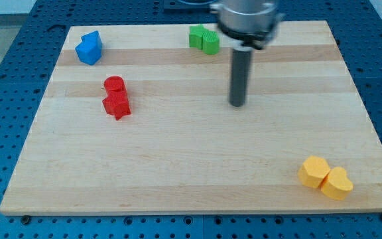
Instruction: Point your arm to the bottom right
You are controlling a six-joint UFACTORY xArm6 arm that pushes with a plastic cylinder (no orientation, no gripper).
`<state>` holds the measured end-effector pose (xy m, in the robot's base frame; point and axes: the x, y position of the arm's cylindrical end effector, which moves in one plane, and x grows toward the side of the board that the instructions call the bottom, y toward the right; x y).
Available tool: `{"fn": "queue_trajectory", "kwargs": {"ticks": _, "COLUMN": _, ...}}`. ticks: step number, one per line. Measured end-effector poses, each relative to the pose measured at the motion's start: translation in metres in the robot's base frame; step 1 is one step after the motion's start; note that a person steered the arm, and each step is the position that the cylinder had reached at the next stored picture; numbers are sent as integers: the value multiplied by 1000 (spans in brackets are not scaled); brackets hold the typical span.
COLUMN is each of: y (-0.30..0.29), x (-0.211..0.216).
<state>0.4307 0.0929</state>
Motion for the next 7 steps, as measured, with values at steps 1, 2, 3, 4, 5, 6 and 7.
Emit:
{"fn": "queue_trajectory", "kwargs": {"ticks": 1, "y": 24, "x": 10}}
{"fn": "queue_trajectory", "kwargs": {"ticks": 2, "y": 38, "x": 47}}
{"fn": "queue_trajectory", "kwargs": {"ticks": 3, "y": 50, "x": 78}}
{"fn": "queue_trajectory", "kwargs": {"ticks": 4, "y": 50, "x": 77}}
{"fn": "queue_trajectory", "kwargs": {"ticks": 5, "y": 74, "x": 88}}
{"fn": "queue_trajectory", "kwargs": {"ticks": 6, "y": 77, "x": 87}}
{"fn": "queue_trajectory", "kwargs": {"ticks": 7, "y": 78, "x": 87}}
